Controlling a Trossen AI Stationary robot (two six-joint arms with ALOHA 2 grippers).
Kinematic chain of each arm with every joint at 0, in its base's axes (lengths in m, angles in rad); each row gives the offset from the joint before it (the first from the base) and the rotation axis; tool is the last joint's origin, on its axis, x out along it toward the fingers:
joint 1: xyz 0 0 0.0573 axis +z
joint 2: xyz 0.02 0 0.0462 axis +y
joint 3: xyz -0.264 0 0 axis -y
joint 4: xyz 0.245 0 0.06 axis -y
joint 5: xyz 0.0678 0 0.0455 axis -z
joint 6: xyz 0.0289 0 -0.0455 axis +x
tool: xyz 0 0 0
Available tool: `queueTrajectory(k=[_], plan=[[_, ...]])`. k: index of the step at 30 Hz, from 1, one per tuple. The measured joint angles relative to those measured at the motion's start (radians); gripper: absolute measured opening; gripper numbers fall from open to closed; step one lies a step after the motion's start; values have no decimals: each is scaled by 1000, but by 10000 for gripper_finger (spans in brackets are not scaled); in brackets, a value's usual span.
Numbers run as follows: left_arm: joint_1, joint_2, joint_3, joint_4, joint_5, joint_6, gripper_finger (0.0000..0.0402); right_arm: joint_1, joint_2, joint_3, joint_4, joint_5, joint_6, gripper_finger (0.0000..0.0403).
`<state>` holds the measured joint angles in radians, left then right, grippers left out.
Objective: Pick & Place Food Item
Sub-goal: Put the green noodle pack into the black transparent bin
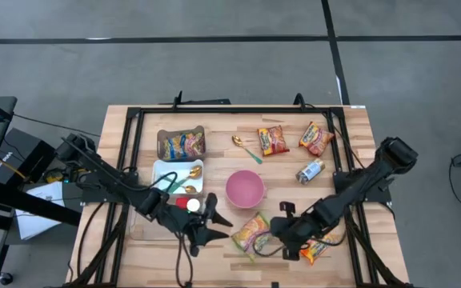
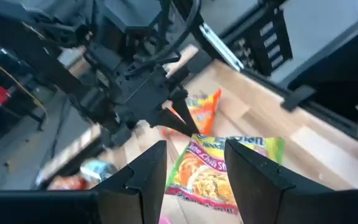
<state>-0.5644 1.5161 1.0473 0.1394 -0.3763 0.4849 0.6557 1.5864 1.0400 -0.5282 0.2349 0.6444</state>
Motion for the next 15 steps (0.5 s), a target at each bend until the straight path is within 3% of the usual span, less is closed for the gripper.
queueTrajectory(k=[7, 15], plan=[[1, 0, 0, 67, 18, 5, 158, 77, -63, 0, 19, 135, -41, 0], [15, 24, 0, 139, 56, -14, 196, 87, -130, 0, 73, 347, -93, 0]])
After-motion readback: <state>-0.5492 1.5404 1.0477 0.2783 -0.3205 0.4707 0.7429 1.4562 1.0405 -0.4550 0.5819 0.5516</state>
